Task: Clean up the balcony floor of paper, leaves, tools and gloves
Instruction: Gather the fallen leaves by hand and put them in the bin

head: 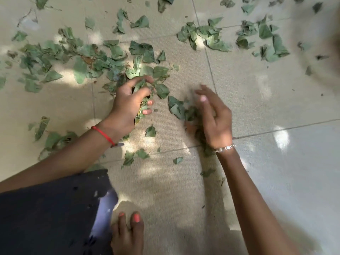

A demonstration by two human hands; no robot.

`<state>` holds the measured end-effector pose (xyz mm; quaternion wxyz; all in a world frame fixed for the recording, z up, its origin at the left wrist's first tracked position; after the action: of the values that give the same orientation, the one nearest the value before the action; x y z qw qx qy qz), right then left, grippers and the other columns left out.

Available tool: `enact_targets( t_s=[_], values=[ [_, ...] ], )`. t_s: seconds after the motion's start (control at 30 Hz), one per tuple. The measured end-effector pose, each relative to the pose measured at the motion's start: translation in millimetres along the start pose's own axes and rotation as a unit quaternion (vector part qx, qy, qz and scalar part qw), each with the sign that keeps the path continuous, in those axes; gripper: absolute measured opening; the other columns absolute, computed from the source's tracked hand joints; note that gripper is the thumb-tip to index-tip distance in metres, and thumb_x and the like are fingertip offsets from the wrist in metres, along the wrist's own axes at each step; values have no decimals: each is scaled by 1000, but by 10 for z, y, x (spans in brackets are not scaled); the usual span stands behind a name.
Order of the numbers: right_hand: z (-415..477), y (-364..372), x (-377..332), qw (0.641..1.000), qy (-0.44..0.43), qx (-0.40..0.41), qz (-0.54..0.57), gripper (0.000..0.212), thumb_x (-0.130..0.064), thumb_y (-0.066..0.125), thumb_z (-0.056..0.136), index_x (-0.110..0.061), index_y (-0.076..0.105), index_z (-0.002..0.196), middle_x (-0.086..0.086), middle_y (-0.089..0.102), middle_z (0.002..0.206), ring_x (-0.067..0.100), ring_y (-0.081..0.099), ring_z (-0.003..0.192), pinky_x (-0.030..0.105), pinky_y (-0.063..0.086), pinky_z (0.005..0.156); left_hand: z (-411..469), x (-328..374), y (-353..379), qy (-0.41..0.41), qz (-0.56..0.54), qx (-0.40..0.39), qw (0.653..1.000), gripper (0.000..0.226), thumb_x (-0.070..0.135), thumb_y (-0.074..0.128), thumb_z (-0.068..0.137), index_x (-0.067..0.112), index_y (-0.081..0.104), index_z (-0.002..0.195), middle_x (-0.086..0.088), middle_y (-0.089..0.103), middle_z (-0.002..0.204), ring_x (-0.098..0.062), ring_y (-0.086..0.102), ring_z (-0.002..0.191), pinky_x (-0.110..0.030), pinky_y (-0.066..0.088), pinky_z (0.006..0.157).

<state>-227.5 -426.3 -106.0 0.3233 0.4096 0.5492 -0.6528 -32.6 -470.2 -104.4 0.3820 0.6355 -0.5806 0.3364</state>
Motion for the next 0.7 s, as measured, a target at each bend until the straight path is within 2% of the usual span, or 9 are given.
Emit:
enact_targets(
  t_s=[0.07, 0.1, 0.2, 0.3, 0.37, 0.43, 0.5, 0.6, 0.7],
  values=[
    [-173, -205, 159, 992, 63, 96, -44, 47, -35, 37, 94, -6, 53, 128, 7, 48, 138, 16, 41, 131, 27, 31, 110, -26, -40, -51, -2, 11, 5, 1000, 30, -4, 44, 90, 20, 60, 86, 0, 56, 86, -10, 43, 53, -16, 30, 40],
    [-273, -238, 218, 987, 88, 109, -76, 54, -40, 36, 93, -6, 47, 133, 7, 44, 142, 17, 37, 134, 29, 27, 113, -34, -51, -89, -4, 16, 10, 1000, 30, -4, 44, 90, 21, 60, 86, -1, 54, 88, -11, 43, 54, -16, 30, 40],
    [-594, -72, 222, 967, 119, 86, -208, 68, -51, 31, 92, -7, 29, 144, 6, 26, 152, 16, 19, 142, 30, 8, 118, -72, -69, -171, -9, 19, 19, 1000, 28, -3, 44, 90, 19, 60, 87, -7, 51, 95, -10, 42, 53, -17, 30, 40],
    [-673, 254, 79, 958, 100, 81, -257, 72, -55, 25, 91, -6, 24, 145, 7, 22, 153, 16, 15, 143, 27, 1, 117, -136, -59, -208, -4, 12, 22, 1000, 25, -3, 45, 89, 16, 60, 94, -9, 52, 97, -9, 43, 51, -18, 32, 39],
    [-536, 397, -20, 973, 84, 55, -209, 71, -53, 28, 91, -5, 23, 144, 9, 25, 152, 18, 17, 142, 28, 5, 117, -176, -22, -225, 6, 9, 22, 1000, 26, -4, 45, 89, 17, 60, 90, -10, 52, 98, -9, 43, 50, -18, 32, 39],
    [-362, 409, -78, 994, 102, 30, -36, 63, -44, 34, 95, -8, 19, 146, 7, 24, 152, 18, 19, 142, 22, 14, 115, -195, 16, -252, 12, 0, 23, 1000, 28, -5, 45, 88, 19, 60, 86, -11, 51, 98, -9, 42, 50, -17, 32, 38],
    [-300, 226, -119, 990, 98, 81, 54, 59, -35, 36, 97, -8, 18, 146, 6, 24, 153, 14, 21, 140, 17, 19, 113, -211, 41, -281, 20, -13, 24, 999, 27, -5, 46, 89, 19, 60, 85, -10, 51, 93, -9, 42, 48, -16, 31, 37],
    [-593, -87, -33, 969, 126, 194, -90, 68, -48, 36, 93, -10, 15, 146, 3, 22, 154, 5, 17, 139, 40, 16, 118, -233, 38, -306, 32, -30, 18, 999, 27, -5, 46, 90, 17, 59, 84, -4, 54, 85, -9, 42, 47, -16, 31, 37],
    [-1140, 112, 30, 937, 183, 110, -277, 91, -73, 19, 83, -11, 1, 147, 7, 0, 157, 14, -3, 144, 44, 4, 118, -235, 0, -340, 30, -42, 14, 999, 27, -6, 46, 89, 17, 59, 85, -5, 54, 90, -9, 42, 49, -16, 32, 38]
  ],
)
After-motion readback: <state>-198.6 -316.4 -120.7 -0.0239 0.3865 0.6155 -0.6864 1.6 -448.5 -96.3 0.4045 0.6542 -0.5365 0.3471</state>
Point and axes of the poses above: each hand's wrist, its own z-axis towards the middle knuckle, its own y-axis out of the palm, x = y × z, the point moved 6 cm from there along z, towards the middle knuckle
